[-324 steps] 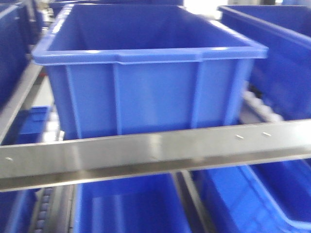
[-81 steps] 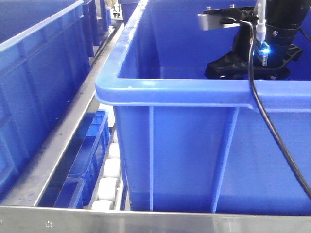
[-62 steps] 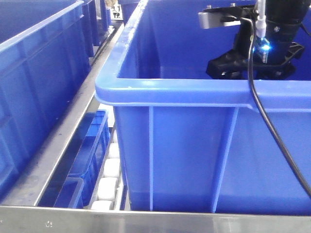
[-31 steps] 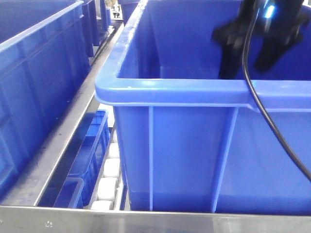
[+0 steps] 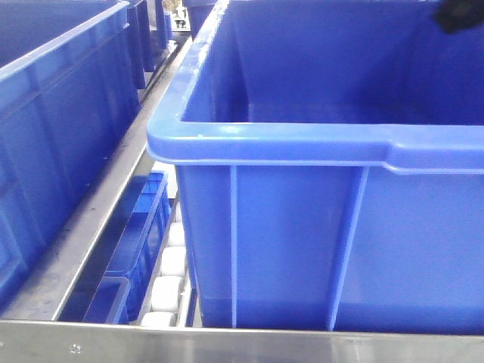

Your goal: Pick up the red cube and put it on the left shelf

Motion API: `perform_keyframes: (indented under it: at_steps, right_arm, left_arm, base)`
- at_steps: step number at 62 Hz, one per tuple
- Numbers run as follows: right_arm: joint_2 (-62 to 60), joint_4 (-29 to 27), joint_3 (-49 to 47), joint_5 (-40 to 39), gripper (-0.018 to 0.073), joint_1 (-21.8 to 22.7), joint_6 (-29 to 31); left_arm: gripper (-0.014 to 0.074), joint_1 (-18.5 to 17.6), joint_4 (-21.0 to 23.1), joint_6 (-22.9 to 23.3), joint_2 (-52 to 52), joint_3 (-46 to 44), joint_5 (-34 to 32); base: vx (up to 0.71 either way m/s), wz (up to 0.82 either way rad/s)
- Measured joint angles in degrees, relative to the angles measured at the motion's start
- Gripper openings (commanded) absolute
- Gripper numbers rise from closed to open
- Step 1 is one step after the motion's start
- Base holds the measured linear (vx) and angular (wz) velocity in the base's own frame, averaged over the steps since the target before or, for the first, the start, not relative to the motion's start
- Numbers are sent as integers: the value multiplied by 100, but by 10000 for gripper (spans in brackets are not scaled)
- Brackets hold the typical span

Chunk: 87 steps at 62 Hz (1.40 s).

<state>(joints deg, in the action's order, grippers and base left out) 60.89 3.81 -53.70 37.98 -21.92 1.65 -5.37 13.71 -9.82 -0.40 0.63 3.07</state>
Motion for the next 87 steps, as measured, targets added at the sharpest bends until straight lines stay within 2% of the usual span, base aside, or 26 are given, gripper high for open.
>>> perform_keyframes:
  at_steps: [18, 28, 41, 80, 87]
  right_arm:
    - [-2795, 0, 1951, -980, 57, 0, 0]
    - [-4278, 0, 2610, -1138, 57, 0, 0]
    - [-5551, 0, 3176, -1138, 57, 0, 0]
    - [-5884, -35, 3313, -1077, 57, 0, 0]
    - [-5884, -134, 3458, -1366, 57, 48, -12]
  left_arm:
    - [102, 0, 0, 0, 0, 0, 0]
    - [102, 0, 0, 0, 0, 0, 0]
    - [102, 0, 0, 0, 0, 0, 0]
    - [101, 0, 0, 0, 0, 0, 0]
    - [102, 0, 0, 0, 0, 0, 0]
  base:
    - [0, 0]
    - [0, 0]
    - [0, 0]
    - [0, 0]
    - [0, 0]
